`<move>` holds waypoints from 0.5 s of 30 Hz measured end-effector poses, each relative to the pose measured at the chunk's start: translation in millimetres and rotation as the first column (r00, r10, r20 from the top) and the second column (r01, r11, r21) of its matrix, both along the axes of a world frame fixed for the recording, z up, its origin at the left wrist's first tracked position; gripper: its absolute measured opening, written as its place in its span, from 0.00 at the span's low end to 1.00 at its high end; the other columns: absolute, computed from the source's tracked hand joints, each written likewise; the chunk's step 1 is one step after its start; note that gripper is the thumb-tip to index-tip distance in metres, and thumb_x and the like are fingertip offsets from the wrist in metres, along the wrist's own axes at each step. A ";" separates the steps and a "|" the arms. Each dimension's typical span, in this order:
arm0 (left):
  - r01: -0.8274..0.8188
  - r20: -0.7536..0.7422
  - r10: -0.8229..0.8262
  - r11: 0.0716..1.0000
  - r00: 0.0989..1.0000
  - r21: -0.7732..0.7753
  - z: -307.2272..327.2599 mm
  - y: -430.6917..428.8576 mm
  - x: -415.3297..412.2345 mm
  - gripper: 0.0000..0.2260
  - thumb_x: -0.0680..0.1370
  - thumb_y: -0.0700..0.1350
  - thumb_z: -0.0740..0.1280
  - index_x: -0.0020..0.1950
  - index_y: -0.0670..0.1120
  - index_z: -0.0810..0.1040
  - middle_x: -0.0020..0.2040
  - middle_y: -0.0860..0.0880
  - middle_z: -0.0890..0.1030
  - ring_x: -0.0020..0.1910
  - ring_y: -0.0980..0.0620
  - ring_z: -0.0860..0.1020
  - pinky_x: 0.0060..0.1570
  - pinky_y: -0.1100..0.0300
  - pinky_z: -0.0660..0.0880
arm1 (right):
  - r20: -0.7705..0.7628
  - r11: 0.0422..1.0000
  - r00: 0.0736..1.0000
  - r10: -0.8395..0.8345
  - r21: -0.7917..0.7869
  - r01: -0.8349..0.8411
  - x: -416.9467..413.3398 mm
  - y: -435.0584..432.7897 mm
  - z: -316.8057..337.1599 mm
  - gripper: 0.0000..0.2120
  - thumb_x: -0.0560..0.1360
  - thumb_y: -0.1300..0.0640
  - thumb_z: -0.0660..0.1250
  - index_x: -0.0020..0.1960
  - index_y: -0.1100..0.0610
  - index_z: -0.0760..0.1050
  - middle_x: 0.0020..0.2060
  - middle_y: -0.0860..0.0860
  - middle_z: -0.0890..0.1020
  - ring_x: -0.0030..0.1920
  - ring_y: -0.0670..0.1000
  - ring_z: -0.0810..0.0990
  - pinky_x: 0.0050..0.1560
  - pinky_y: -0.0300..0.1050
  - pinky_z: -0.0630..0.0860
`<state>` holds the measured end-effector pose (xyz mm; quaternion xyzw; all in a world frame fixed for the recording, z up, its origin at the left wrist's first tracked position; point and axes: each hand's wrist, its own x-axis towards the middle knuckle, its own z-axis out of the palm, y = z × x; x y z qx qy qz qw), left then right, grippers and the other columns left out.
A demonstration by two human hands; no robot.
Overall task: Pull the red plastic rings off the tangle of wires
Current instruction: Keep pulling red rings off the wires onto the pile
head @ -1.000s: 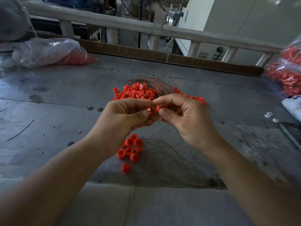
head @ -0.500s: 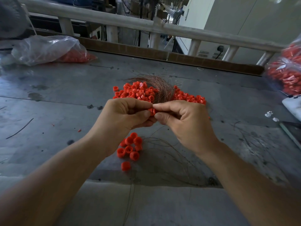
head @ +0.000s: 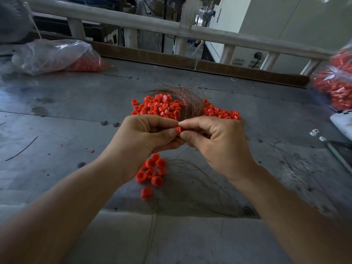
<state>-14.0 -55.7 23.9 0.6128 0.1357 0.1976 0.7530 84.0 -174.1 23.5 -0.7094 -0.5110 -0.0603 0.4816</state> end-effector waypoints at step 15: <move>0.032 0.021 -0.034 0.997 0.999 0.074 3.6 -2.2 -4.9 0.08 0.62 0.38 0.67 0.38 0.45 0.83 0.35 0.44 0.84 0.35 0.51 0.83 0.34 0.67 0.77 | 0.163 0.999 0.986 0.028 0.031 -0.033 0.3 -3.0 3.8 0.09 0.66 0.63 0.71 0.45 0.65 0.81 0.38 0.54 0.83 0.43 0.46 0.80 0.44 0.33 0.77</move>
